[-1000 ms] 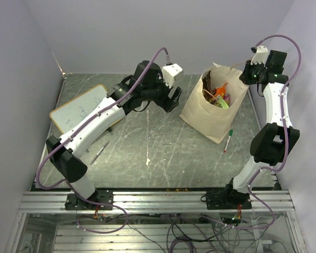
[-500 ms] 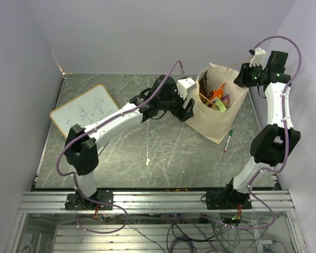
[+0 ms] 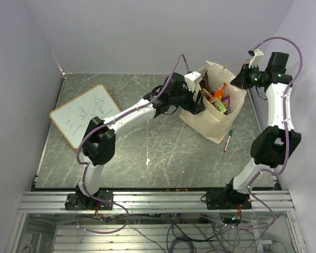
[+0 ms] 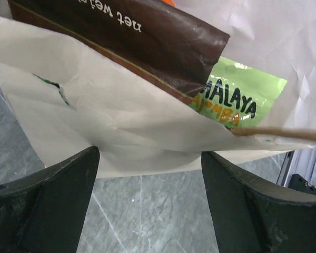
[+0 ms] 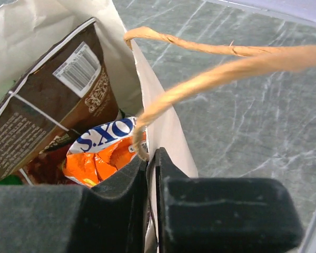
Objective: Place the snacks into the paper bag
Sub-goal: Adjust the paper bag at the center of the board.
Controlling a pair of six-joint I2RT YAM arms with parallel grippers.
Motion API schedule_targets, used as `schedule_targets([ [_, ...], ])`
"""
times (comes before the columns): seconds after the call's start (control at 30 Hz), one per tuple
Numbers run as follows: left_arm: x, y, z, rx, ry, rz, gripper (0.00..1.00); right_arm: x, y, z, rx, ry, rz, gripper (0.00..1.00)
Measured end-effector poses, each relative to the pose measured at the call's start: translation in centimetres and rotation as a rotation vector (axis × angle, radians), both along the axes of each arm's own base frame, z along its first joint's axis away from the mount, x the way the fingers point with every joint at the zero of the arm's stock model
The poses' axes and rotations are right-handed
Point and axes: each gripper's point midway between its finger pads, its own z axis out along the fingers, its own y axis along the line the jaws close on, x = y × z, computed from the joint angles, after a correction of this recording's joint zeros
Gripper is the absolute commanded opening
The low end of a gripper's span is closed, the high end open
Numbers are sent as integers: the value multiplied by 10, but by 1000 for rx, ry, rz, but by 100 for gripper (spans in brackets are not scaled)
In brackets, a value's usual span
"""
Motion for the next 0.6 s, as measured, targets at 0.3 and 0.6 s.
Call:
schedule_targets([
  [0.3, 5, -9, -10, -29, 82, 33, 89, -18, 16, 4, 78, 12, 77, 2],
  [0.6, 9, -10, -11, -42, 100, 36, 89, -27, 22, 5, 95, 32, 100, 34],
])
